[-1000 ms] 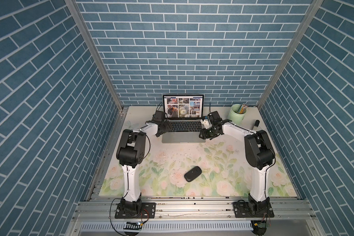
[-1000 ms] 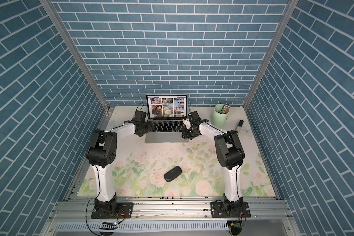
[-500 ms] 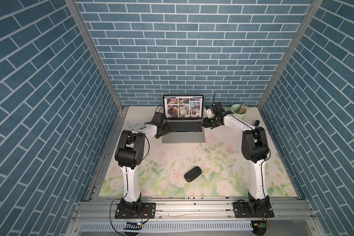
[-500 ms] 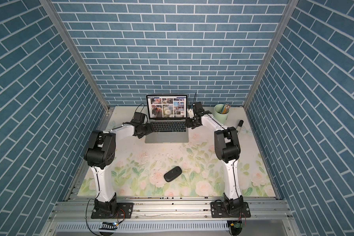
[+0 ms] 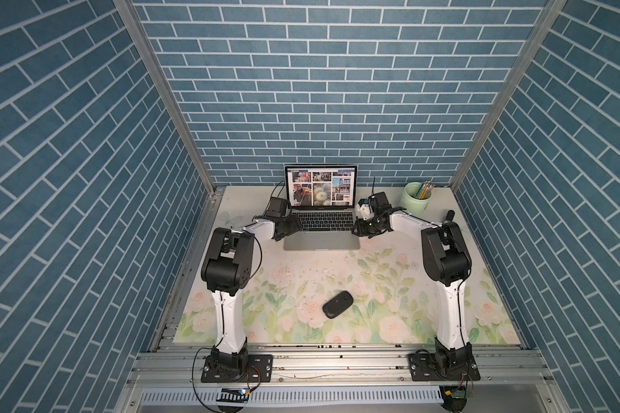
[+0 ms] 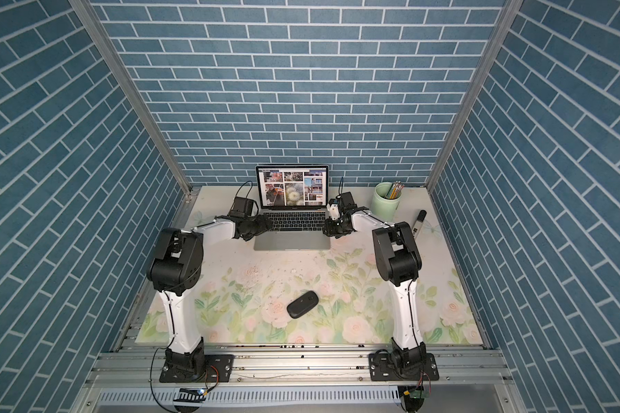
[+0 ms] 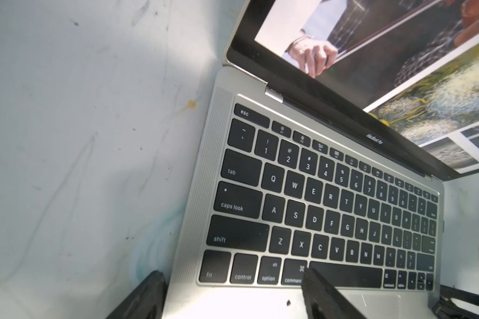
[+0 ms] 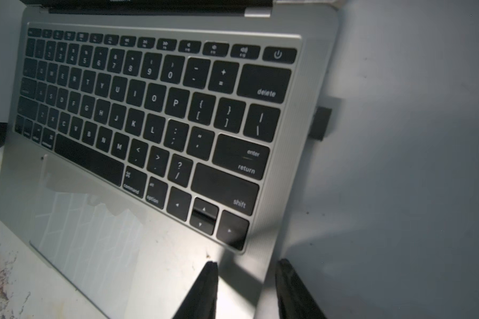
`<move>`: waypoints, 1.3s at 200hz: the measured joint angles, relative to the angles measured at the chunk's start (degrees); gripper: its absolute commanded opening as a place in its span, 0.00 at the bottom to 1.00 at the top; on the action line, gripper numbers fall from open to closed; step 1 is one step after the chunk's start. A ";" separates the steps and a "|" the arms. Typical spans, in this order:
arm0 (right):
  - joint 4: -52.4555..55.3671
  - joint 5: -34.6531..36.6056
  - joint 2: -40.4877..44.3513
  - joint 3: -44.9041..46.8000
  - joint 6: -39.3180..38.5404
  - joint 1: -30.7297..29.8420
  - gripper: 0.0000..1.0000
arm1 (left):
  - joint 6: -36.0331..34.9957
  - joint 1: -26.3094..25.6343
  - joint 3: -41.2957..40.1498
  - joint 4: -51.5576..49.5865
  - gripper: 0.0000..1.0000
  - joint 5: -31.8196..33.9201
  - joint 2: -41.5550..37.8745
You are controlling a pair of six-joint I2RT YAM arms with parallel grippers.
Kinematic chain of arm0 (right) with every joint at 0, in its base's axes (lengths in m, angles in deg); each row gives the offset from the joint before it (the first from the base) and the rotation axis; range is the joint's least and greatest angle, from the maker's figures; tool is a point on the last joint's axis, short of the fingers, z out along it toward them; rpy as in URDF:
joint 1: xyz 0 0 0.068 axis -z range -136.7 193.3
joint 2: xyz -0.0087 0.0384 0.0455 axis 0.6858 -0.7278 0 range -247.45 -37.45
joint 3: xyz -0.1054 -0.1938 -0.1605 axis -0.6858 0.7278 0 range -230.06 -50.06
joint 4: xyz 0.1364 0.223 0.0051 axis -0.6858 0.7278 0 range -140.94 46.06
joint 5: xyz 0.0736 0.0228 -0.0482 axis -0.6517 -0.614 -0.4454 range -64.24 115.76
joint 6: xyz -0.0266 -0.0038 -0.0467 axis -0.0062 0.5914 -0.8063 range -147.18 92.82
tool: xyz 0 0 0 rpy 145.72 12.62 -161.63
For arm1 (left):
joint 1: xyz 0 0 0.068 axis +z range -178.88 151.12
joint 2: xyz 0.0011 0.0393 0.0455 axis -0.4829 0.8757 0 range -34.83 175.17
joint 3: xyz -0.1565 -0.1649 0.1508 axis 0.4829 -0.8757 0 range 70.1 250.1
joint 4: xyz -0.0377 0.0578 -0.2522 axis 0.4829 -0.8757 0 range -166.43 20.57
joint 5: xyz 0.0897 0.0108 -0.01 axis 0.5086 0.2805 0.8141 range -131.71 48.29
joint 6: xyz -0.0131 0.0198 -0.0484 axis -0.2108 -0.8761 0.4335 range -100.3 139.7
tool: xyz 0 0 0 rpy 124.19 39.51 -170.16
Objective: Remove the wireless mouse receiver from the laptop
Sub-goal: Move the laptop to the center of the board.
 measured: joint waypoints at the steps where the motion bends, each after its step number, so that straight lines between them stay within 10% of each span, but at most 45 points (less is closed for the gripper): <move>1: -0.04 0.02 0.00 0.02 0.04 -0.02 0.36 | 0.00 0.00 -0.02 0.04 0.82 0.00 0.00; 260: -5.05 8.46 12.39 17.97 3.52 -2.45 0.35 | -1.07 -9.53 -5.64 -4.11 0.82 10.51 -4.79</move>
